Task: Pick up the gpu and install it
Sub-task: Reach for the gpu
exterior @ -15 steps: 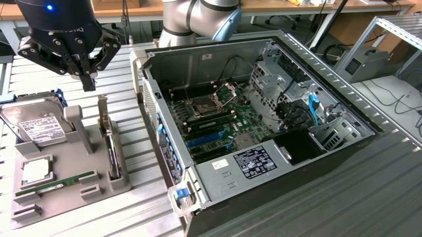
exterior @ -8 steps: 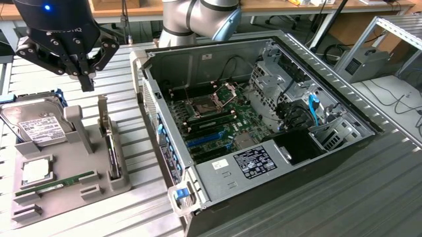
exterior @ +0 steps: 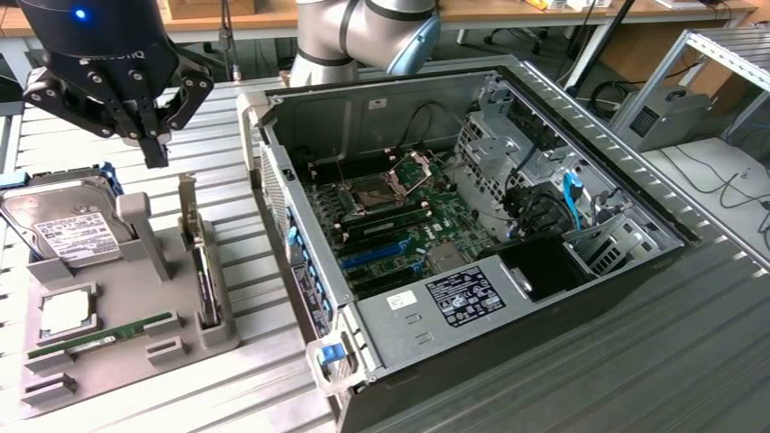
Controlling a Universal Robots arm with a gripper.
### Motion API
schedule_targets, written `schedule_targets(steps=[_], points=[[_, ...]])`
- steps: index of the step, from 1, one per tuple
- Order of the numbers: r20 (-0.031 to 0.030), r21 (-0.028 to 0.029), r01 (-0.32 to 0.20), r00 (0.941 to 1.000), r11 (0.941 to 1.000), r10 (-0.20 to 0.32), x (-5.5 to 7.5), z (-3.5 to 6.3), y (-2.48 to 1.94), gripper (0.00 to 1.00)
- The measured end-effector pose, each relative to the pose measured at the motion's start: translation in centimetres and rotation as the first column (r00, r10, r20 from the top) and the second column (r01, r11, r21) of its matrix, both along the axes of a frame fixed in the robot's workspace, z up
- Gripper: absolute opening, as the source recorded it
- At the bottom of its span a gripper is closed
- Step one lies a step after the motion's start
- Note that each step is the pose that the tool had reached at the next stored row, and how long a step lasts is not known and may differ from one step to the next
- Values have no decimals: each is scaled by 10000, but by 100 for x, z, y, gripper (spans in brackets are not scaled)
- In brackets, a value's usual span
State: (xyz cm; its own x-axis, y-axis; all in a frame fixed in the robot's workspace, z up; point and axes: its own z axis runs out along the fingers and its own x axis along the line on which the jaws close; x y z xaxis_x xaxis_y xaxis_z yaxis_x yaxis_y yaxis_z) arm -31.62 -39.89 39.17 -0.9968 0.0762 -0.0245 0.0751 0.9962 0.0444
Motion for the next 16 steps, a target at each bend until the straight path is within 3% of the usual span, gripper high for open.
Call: schedule_targets(steps=[16], points=[[-1,-1,0,10000,10000,0,-57,0,0,11]])
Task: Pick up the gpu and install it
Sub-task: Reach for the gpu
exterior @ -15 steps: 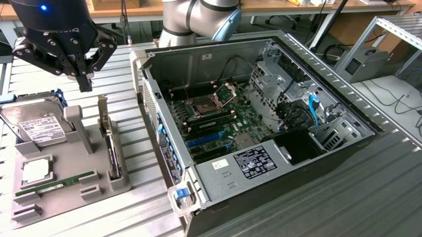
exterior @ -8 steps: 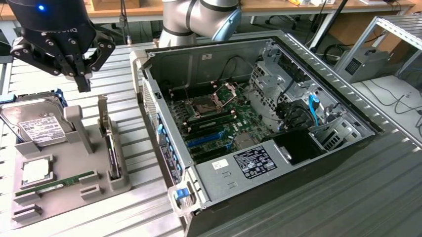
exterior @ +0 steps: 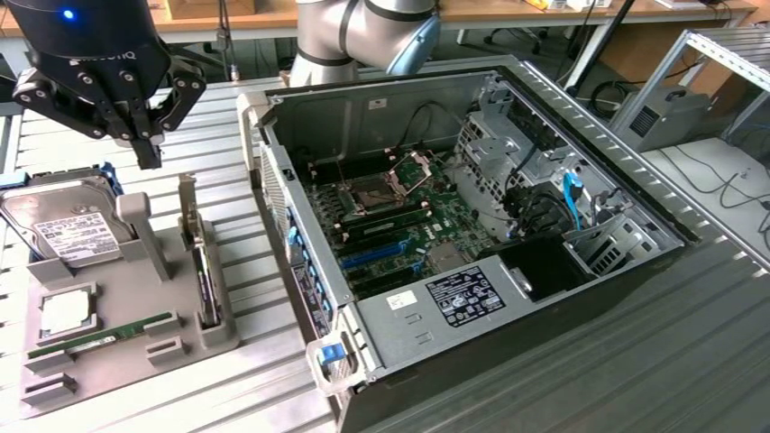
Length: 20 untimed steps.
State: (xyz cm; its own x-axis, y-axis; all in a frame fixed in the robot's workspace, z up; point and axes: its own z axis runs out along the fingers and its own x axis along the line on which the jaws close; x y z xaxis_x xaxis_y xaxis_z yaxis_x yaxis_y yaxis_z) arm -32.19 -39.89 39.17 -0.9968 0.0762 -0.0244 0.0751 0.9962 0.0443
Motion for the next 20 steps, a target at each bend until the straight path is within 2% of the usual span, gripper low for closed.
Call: schedule_targets(steps=[2,4,11,20], points=[[-1,0,0,10000,10000,0,-1,0,-6,11],[0,1,0,10000,10000,0,0,0,-31,11],[0,0,0,10000,10000,0,0,0,-169,11],[1,1,0,10000,10000,0,0,-1,-295,11]])
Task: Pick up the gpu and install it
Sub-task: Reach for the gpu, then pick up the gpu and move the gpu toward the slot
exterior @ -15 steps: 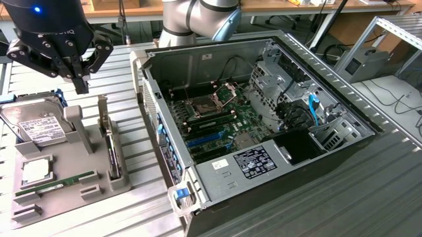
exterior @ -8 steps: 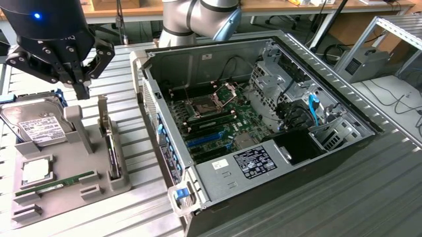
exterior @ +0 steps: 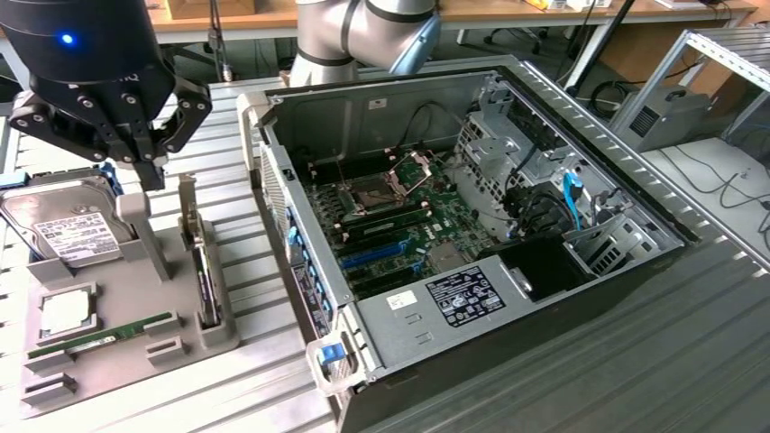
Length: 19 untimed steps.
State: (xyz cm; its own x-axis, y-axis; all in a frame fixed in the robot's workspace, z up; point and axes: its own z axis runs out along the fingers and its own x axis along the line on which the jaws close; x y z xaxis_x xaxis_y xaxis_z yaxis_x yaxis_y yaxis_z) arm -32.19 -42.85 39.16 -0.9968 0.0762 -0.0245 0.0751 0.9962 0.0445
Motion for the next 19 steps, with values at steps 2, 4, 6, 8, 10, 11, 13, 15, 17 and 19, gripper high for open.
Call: schedule_targets(steps=[2,4,6,8,10,11,13,15,17,19], points=[[-1,-1,0,10000,10000,0,0,1,-33,11],[-1,-1,1,10000,10000,-1,0,1,-63,11],[-1,-1,0,10000,10000,0,0,1,-91,11],[0,-1,0,10000,10000,0,0,1,-96,11],[-1,-1,0,10000,10000,0,0,1,-97,11],[-1,-1,0,10000,10000,0,0,1,-97,11],[-1,-1,0,10000,10000,0,0,1,-97,11],[-1,-1,0,10000,10000,0,0,1,-97,11],[-1,-1,0,10000,10000,0,0,1,-97,11],[-1,-1,0,10000,10000,0,0,1,-97,11]])
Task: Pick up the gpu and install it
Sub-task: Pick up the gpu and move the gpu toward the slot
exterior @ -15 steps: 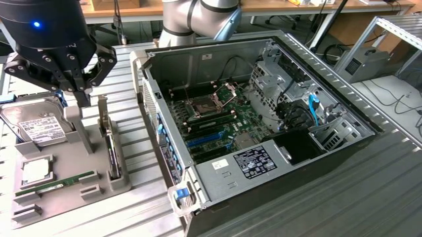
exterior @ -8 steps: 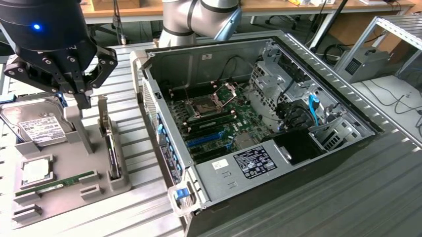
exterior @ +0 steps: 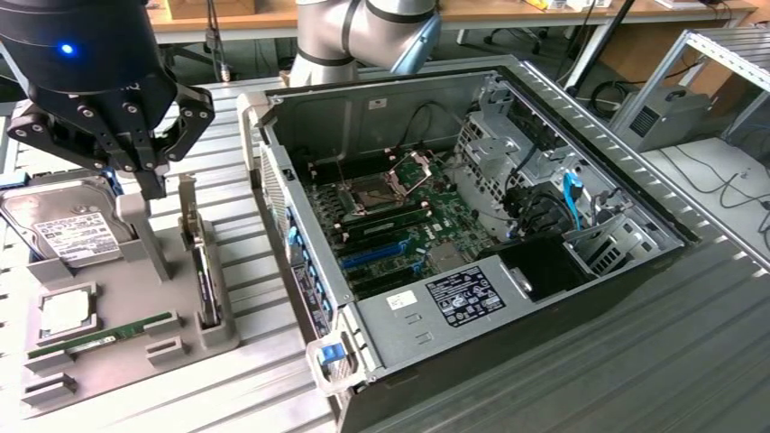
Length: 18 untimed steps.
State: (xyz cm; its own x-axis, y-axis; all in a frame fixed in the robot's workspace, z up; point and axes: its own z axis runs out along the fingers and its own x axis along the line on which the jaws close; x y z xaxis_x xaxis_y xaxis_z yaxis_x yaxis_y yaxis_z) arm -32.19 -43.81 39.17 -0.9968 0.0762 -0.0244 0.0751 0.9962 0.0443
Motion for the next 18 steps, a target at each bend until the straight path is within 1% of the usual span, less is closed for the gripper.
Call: schedule_targets(steps=[2,3,5,7,8,9,10,11,15,18], points=[[0,0,0,10000,10000,0,0,0,0,11],[0,0,0,10000,10000,0,0,0,0,17],[0,0,0,10000,10000,0,0,0,0,17],[0,1,0,10000,10000,0,0,0,0,29],[0,1,0,10000,10000,0,0,0,0,42],[1,0,0,10000,10000,0,0,0,0,47],[0,0,0,10000,10000,0,0,0,0,47],[0,1,0,10000,10000,0,0,0,0,54],[0,0,0,10000,10000,0,0,-1,0,54],[2,2,0,10000,10000,0,0,-34,0,54]])
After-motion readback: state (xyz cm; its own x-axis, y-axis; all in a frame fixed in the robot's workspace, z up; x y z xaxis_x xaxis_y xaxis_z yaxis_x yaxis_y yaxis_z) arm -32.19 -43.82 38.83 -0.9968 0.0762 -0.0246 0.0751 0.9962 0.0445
